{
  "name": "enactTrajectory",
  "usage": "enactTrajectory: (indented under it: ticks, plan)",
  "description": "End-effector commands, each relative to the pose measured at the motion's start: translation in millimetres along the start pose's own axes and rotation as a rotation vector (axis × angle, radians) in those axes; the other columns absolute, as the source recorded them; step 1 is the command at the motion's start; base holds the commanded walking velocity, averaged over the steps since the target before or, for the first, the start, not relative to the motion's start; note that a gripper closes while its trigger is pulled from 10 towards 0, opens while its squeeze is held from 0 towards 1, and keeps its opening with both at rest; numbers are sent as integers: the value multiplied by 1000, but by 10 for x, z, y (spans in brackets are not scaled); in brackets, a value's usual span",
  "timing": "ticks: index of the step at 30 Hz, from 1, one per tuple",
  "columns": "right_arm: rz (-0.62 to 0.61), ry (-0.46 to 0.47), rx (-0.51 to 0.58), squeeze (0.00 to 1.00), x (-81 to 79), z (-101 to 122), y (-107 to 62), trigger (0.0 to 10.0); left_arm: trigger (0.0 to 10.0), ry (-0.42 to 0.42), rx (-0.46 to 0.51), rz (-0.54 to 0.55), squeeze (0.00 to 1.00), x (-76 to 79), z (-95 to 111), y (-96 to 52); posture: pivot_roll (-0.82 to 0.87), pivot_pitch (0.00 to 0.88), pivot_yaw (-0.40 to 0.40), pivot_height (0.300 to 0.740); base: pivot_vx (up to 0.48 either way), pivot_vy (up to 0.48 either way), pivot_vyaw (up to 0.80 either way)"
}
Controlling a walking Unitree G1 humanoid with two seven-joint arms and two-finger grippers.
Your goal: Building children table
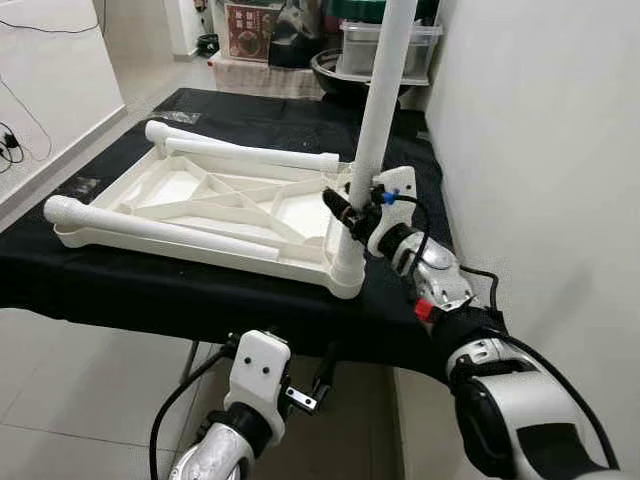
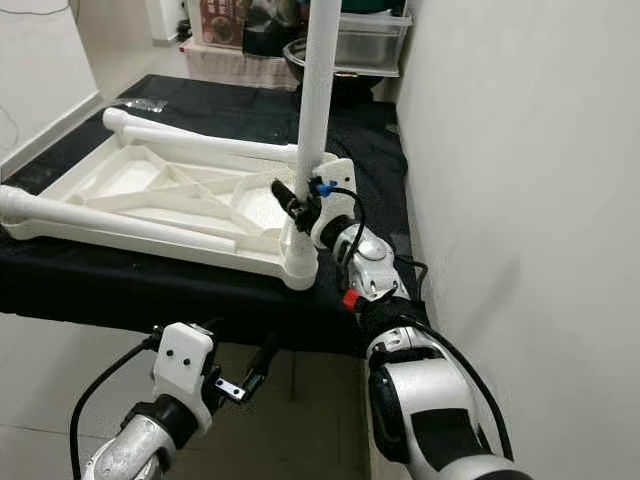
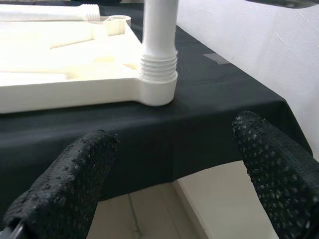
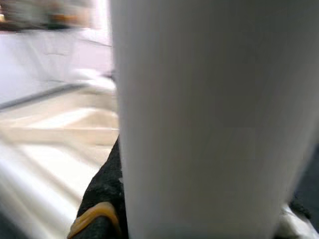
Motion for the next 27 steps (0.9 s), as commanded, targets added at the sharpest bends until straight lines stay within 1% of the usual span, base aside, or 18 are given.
enactTrajectory:
  ticks: [1, 2, 3, 4, 5, 7, 8, 9, 10, 12, 13, 14, 18, 19, 21, 22, 26, 27]
  plan:
    - [-224, -65, 8, 0, 341, -1, -61, 0, 10000, 8, -14, -6, 0, 16, -33, -13, 64, 66, -79, 740, 0, 0, 0]
    - [-301, -72, 30, 0, 416, 32, -83, 0, 10000, 8, -14, -7, 0, 19, -32, -13, 63, 62, -80, 740, 0, 0, 0]
    - [-301, -72, 30, 0, 416, 32, -83, 0, 10000, 8, -14, -7, 0, 19, -32, -13, 63, 62, -80, 740, 0, 0, 0]
    - [-362, -77, 50, 0, 431, 65, -95, 0, 10000, 8, -14, -8, 0, 20, -34, -12, 63, 64, -83, 740, 0, 0, 0]
    - [-362, -77, 50, 0, 431, 65, -95, 0, 10000, 8, -14, -8, 0, 20, -34, -12, 63, 64, -83, 740, 0, 0, 0]
    - [-461, -96, 92, 0, 440, 134, -123, 0, 10000, 8, -14, -9, 0, 20, -34, -12, 63, 64, -82, 740, 0, 0, 0]
    - [-461, -96, 92, 0, 440, 134, -123, 0, 10000, 8, -14, -9, 0, 20, -34, -12, 63, 64, -82, 740, 0, 0, 0]
    - [-528, -102, 110, 0, 437, 156, -144, 0, 10000, 9, -14, -8, 0, 20, -33, -11, 63, 64, -82, 740, 0, 0, 0]
    - [-528, -102, 110, 0, 437, 156, -144, 0, 10000, 9, -14, -8, 0, 20, -33, -11, 63, 64, -82, 740, 0, 0, 0]
    - [-644, -77, 114, 0, 423, 128, -182, 0, 10000, 8, -15, -7, 0, 18, -36, -8, 60, 68, -86, 740, 0, 0, 0]
    - [-681, -66, 115, 0, 412, 119, -191, 0, 10000, 9, -15, -7, 0, 17, -35, -4, 64, 72, -87, 740, 0, 0, 0]
    - [-681, -66, 115, 0, 412, 119, -191, 0, 10000, 9, -15, -7, 0, 17, -35, -4, 64, 72, -87, 740, 0, 0, 0]
    - [-868, 23, 122, 0, 470, 77, -291, 0, 10000, 11, -14, -4, 0, 12, -28, -2, 67, 75, -93, 740, 0, 0, 0]
    - [-868, 23, 122, 0, 470, 77, -291, 0, 10000, 11, -14, -4, 0, 12, -28, -2, 67, 75, -93, 740, 0, 0, 0]
    - [-954, 28, 153, 0, 499, 109, -358, 0, 10000, 12, -17, -1, 0, 7, -31, -6, 65, 79, -90, 740, 0, 0, 0]
    - [-967, 17, 169, 0, 496, 135, -370, 0, 10000, 13, -16, -1, 0, 7, -31, -7, 65, 79, -90, 740, 0, 0, 0]
    - [-987, 25, 170, 0, 467, 130, -383, 0, 10000, 13, -17, -5, 0, 16, -31, -7, 68, 82, -89, 740, 0, 0, 0]
    - [-970, 32, 169, 0, 428, 129, -362, 6941, 10000, 12, -18, -7, 0, 19, -30, -7, 71, 85, -89, 740, 0, 0, 0]
Point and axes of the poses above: a point about 5 cm out from each wrist's last joint towards the gripper, its own y axis pointing out of the wrist towards the gripper, its own z axis along the axis of the wrist's last joint, x = y × z, the point moved 6 cm from there along y, pointing out of the wrist towards the gripper, and after that the axes turned 15 degrees about y, right-handed, at the moved point
